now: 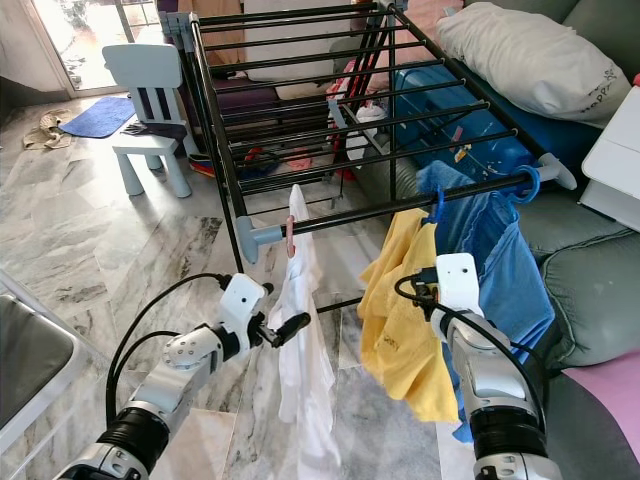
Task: Hang hanger
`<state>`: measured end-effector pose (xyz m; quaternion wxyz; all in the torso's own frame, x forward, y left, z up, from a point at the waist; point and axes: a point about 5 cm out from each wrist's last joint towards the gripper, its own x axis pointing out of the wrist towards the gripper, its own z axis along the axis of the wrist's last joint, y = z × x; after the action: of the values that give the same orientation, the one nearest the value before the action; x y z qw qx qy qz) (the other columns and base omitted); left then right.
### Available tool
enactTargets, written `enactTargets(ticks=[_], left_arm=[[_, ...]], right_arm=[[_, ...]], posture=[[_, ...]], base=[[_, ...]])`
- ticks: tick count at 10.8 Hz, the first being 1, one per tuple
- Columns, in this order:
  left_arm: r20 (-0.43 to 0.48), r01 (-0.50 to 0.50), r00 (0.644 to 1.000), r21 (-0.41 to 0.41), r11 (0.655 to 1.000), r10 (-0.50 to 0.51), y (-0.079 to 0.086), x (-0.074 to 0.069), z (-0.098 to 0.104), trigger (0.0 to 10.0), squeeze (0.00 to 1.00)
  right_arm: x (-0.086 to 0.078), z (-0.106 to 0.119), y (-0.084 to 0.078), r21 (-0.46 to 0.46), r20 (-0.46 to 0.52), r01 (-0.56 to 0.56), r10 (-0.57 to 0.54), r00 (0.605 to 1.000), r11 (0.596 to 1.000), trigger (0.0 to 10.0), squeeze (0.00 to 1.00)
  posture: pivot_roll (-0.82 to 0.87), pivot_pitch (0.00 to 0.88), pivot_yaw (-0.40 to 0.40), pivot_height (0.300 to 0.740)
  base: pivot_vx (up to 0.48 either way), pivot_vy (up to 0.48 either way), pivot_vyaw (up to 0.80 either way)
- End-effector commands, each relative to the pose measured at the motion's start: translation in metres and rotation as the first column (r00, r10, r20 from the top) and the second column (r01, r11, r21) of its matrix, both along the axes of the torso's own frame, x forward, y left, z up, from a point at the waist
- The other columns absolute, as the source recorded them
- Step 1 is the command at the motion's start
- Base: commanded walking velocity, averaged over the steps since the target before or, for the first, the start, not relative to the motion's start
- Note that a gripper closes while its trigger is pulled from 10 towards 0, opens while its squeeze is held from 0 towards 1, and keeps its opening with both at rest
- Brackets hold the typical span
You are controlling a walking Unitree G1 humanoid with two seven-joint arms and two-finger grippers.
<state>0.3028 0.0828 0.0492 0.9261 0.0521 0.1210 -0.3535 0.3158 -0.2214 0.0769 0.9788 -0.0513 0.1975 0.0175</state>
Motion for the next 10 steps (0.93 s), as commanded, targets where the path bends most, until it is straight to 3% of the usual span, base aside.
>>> enactTargets(ticks=[1, 8, 10], left_arm=[[0.0, 0.007, 1.0, 0.02, 1.0, -0.007, 0.0, 0.001, -0.001, 10.0, 0.0], [0.002, 0.019, 1.0, 0.024, 1.0, -0.019, -0.004, 0.002, 0.0, 10.0, 0.0], [0.0, 0.015, 1.0, 0.04, 0.999, -0.015, -0.003, 0.003, 0.0, 10.0, 0.0]], right_arm=[[0.002, 0.002, -0.001, -0.008, 0.008, -0.004, 0.004, 1.0, 1.0, 0.0, 0.0], [0.001, 0.002, -0.005, -0.016, 0.02, 0.003, -0.003, 1.0, 1.0, 0.0, 0.0], [0.001, 0.013, -0.005, -0.018, 0.099, -0.005, 0.007, 0.995, 1.0, 0.0, 0.0]], posture=[[-0.03, 0.0, -0.014, 0.74], [-0.03, 0.0, -0.006, 0.74], [-0.02, 0.0, -0.007, 0.74]], base=[[0.0, 0.0, 0.0], [0.0, 0.0, 0.0], [0.0, 0.0, 0.0]])
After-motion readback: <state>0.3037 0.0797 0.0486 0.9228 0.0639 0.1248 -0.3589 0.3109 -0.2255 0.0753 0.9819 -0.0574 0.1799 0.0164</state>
